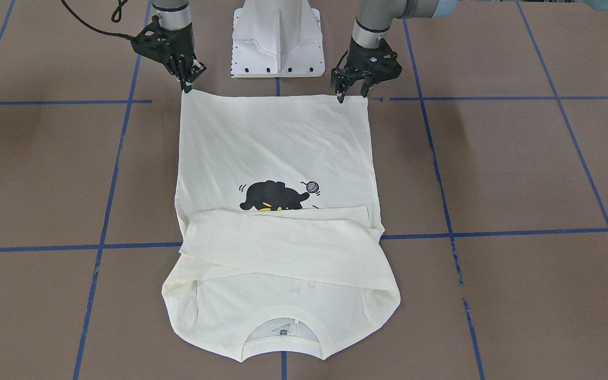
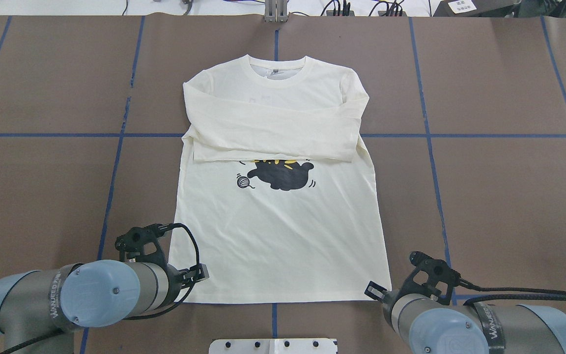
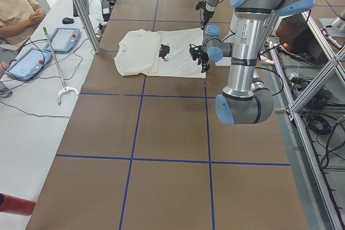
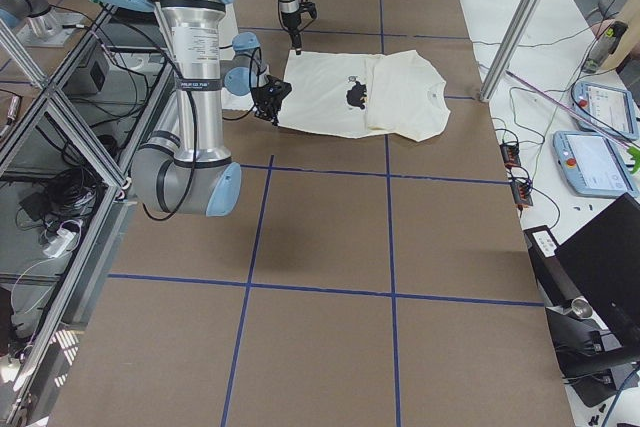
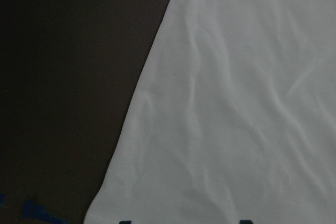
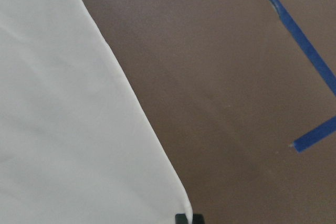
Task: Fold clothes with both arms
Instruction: 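Grasp both hem corners with the left and right grippers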
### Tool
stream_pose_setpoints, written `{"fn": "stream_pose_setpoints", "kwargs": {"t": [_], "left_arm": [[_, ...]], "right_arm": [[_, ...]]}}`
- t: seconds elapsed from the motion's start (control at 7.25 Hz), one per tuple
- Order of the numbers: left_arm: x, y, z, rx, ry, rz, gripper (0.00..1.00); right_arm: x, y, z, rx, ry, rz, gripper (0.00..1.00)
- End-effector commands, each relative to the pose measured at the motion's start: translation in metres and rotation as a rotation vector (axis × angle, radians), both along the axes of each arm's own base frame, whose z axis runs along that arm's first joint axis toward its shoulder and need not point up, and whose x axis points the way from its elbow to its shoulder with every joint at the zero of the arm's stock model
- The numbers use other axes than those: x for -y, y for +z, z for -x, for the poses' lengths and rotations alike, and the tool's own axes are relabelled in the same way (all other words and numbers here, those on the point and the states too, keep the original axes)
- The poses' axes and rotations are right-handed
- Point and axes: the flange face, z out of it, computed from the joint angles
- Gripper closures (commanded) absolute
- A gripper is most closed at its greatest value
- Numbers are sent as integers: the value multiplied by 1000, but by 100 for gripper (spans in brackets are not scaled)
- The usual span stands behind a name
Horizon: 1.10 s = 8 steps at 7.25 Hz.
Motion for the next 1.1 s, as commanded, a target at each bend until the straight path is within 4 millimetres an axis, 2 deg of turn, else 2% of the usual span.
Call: {"fn": "stream_pose_setpoints", "kwargs": {"t": [0.0, 0.55, 0.83, 0.96], "left_arm": [[-5, 25, 6, 44, 9, 14, 26], [-15, 30, -1, 48, 55, 46, 32], [-15, 31, -1, 49, 57, 46, 39], [-15, 31, -1, 49, 57, 46, 47]], "right_arm": [[0, -1, 1, 2, -2, 2, 100], [0, -1, 1, 3, -1, 3, 100], [0, -1, 1, 3, -1, 3, 100], [1, -1, 1, 3, 1, 3, 100]]}}
